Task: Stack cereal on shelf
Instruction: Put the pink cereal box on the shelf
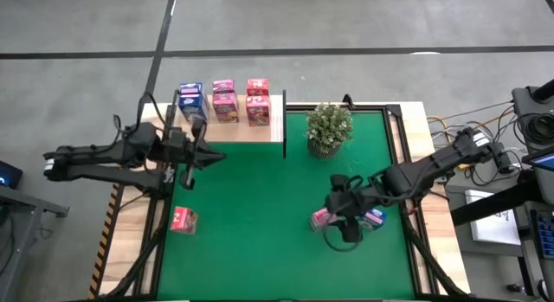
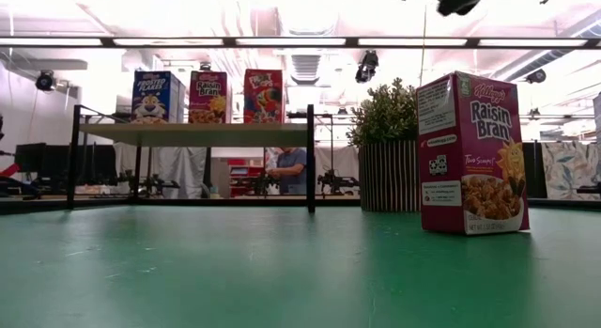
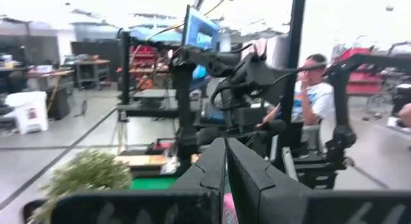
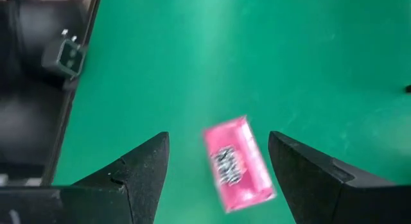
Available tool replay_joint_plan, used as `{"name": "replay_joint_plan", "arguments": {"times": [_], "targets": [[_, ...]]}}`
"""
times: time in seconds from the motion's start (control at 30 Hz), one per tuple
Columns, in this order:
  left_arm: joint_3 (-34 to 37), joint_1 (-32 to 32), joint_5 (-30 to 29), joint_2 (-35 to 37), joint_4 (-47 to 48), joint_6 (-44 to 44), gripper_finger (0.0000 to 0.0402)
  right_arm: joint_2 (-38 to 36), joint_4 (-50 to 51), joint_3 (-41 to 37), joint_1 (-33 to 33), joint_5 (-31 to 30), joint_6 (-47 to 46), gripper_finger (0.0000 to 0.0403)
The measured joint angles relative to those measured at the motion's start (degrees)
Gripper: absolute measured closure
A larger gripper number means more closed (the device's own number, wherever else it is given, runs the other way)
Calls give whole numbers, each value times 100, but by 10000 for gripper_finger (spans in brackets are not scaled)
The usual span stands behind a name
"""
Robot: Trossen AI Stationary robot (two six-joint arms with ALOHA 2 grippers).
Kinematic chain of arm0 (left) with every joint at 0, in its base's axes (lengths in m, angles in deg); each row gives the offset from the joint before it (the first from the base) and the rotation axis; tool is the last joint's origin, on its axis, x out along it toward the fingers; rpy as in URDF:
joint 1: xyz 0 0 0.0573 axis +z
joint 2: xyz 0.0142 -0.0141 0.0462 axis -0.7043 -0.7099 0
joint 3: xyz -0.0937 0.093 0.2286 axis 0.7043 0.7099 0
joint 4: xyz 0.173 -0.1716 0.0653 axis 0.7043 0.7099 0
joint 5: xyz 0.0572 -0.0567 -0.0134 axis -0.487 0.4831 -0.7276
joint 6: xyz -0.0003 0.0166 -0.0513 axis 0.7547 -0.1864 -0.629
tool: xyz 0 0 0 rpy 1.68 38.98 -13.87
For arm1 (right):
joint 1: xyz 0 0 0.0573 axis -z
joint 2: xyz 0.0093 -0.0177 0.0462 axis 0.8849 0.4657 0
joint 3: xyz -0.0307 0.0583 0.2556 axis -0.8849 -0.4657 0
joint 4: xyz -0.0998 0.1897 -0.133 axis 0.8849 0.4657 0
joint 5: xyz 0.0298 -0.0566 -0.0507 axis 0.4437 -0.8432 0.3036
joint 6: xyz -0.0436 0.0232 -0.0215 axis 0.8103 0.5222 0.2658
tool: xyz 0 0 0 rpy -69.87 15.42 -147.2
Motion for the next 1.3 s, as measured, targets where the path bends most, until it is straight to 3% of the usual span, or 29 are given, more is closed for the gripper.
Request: {"name": "replay_joint_plan", "arguments": {"times": [0.2, 0.3, 0.67, 1.03, 1.3], "targets": [[206, -535, -5, -253, -913, -76, 402, 0, 49, -197, -335, -38, -6, 143], [209, -718, -64, -410, -1132, -33, 402, 0, 8, -335, -363, -339, -3, 135], [-78, -820, -139, -727, -1135, 155, 402, 0, -612, -1121, -196, -621, 233, 106], [-84, -818, -139, -717, -1130, 351, 402, 0, -1295, -1775, 68, -404, 427, 125], [-84, -818, -137, -718, -1130, 352, 402, 0, -1361, -1729, 68, -282, 429, 184]]}}
